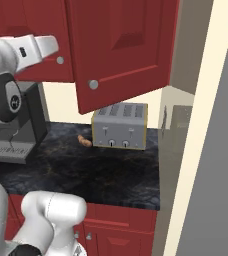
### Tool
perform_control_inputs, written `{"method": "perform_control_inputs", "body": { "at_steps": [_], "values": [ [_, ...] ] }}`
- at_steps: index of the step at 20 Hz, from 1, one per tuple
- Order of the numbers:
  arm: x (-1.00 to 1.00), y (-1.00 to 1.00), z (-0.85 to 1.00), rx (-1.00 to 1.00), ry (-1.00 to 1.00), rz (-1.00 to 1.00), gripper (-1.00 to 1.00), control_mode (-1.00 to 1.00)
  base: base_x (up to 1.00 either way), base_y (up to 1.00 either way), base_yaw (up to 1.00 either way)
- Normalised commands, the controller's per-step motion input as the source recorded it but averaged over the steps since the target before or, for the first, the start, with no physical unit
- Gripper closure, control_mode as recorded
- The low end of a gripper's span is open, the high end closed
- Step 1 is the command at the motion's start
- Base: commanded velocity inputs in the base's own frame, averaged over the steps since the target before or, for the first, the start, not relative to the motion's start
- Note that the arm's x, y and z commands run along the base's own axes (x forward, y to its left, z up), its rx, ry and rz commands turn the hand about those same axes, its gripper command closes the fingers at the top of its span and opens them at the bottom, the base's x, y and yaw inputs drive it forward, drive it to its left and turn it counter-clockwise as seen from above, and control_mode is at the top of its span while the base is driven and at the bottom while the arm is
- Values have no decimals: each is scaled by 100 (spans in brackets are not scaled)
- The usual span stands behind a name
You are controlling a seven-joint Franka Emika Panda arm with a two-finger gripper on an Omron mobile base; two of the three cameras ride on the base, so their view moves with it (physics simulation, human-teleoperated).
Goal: Close all open cabinet doors.
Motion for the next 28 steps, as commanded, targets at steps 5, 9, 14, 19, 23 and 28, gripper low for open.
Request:
{"method": "perform_control_inputs", "body": {
  "at_steps": [5,9,14,19,23,28],
  "values": [
    [-49,-100,12,15,-9,13,-100,-100,0,0,0],
    [-16,-98,1,21,-3,18,-100,-100,0,0,0],
    [4,-90,0,26,0,22,-100,-100,0,0,0],
    [35,-59,0,28,1,17,-100,-100,0,0,0],
    [81,-8,0,29,8,7,-100,-100,0,0,0],
    [100,17,-12,18,13,1,-100,-100,0,0,0]
  ]
}}
